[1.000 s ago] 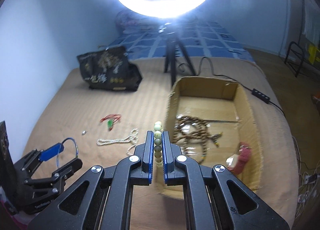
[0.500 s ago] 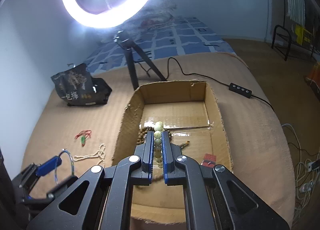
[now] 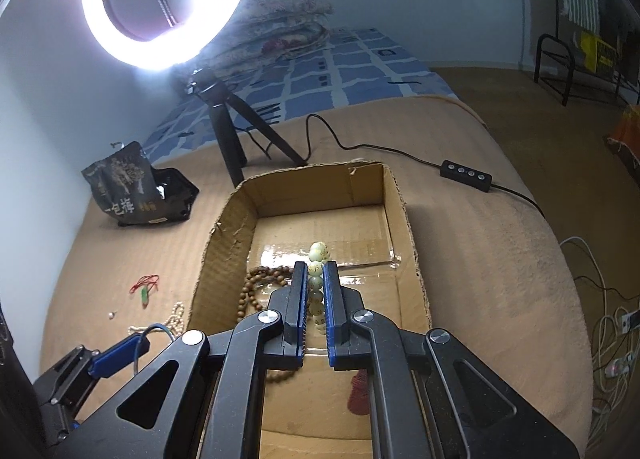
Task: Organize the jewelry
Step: 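Lift and carry the bangle and yellow bracelet over the box with both tools, then open both tools to drop the bangle and bracelet into the box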
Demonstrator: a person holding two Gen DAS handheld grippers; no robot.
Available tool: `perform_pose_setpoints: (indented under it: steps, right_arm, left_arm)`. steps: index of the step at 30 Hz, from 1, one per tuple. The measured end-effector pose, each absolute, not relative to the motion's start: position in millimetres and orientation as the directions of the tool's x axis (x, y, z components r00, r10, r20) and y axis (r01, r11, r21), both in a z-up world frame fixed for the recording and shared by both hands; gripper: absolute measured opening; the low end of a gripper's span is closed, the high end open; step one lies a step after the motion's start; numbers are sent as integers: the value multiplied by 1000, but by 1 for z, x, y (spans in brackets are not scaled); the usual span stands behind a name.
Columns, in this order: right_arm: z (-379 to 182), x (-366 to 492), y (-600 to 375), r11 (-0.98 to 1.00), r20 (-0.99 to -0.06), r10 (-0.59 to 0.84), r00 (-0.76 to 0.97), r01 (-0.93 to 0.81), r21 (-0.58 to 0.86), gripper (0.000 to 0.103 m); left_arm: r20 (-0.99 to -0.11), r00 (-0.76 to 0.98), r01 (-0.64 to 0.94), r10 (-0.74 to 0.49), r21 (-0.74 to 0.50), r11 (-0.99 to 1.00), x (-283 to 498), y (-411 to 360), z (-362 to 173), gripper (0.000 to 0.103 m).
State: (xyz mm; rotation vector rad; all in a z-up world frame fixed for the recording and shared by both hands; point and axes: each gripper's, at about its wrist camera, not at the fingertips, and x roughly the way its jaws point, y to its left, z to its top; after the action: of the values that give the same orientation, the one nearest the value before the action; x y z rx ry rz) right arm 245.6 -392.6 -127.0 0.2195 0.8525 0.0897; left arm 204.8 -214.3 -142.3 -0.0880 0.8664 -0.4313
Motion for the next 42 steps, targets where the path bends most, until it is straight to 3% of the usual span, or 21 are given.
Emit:
perform_pose_setpoints:
  steps: [16, 18, 20, 24, 26, 42]
  right_arm:
    - [-131, 247, -393, 974, -746, 164, 645, 12, 225, 6]
    - [-131, 248, -394, 975, -749, 153, 645, 23, 219, 13]
    - [-131, 248, -395, 976, -747, 146, 648, 30, 217, 30]
    - [-130, 247, -396, 977, -746, 131, 653, 41, 207, 37]
    - [-130, 247, -397, 979, -748, 114, 654, 53, 196, 50]
    - [-119, 238, -395, 977, -732, 101, 674, 70, 200, 53]
  left_arm:
    - [-746, 515, 331, -422, -281, 901, 213, -221, -153, 73]
    - [-748, 508, 325, -427, -292, 899, 214, -220, -154, 74]
    - [-750, 504, 325, -428, -295, 899, 216, -220, -155, 74]
    - [-759, 494, 324, -424, -291, 900, 217, -221, -157, 75]
    - [-761, 493, 323, -422, -290, 901, 216, -220, -158, 75]
    - [-755, 528, 318, -389, -249, 915, 205, -203, -146, 75]
